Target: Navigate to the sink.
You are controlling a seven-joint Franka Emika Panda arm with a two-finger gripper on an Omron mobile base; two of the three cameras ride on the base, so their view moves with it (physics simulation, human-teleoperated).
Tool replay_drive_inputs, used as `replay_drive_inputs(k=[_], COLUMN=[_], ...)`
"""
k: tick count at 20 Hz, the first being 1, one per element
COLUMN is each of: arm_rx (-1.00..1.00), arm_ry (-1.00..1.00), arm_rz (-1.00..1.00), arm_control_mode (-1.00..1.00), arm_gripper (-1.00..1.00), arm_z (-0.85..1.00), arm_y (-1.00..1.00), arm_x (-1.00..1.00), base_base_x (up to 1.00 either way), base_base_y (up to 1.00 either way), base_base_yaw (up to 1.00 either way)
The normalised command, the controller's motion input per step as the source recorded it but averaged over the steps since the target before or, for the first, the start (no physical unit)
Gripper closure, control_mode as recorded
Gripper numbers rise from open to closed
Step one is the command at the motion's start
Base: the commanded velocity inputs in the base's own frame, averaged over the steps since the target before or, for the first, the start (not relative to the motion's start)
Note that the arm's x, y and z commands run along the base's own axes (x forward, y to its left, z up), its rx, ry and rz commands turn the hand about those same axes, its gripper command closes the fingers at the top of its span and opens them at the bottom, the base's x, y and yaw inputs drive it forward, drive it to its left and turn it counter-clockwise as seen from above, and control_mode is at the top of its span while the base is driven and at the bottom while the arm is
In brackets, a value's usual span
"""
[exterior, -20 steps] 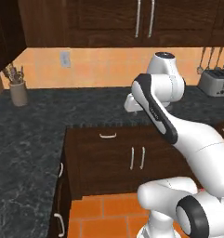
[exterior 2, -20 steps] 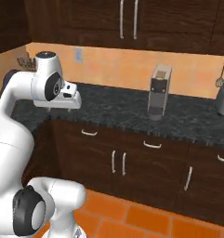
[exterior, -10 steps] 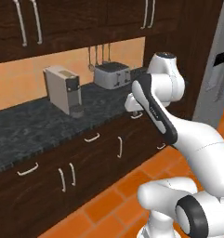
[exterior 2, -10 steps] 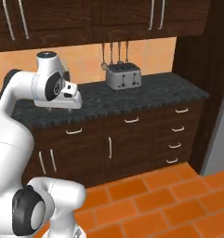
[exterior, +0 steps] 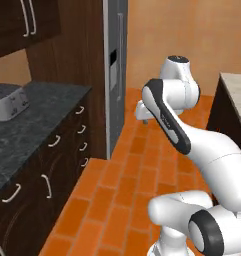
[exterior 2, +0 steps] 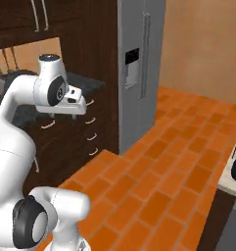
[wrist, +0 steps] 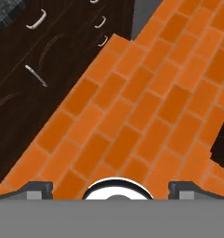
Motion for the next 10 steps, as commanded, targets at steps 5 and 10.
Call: replay_drive_inputs(k=[5,10], arm_rx=[0.00,0.00], arm_ry=[0.00,0.00], arm_rz=[0.00,0.00], arm_control_mode=[1.00,1.00], arm_gripper=[-1.00,-1.00], arm_z=[0.00,0.00], arm_y=[0.00,0.00], arm_x=[0.00,0.00], base_base_x=[0.00,0.11], base_base_y=[-0.30,-0.68], base_base_yaw=[-0.93,-0.78])
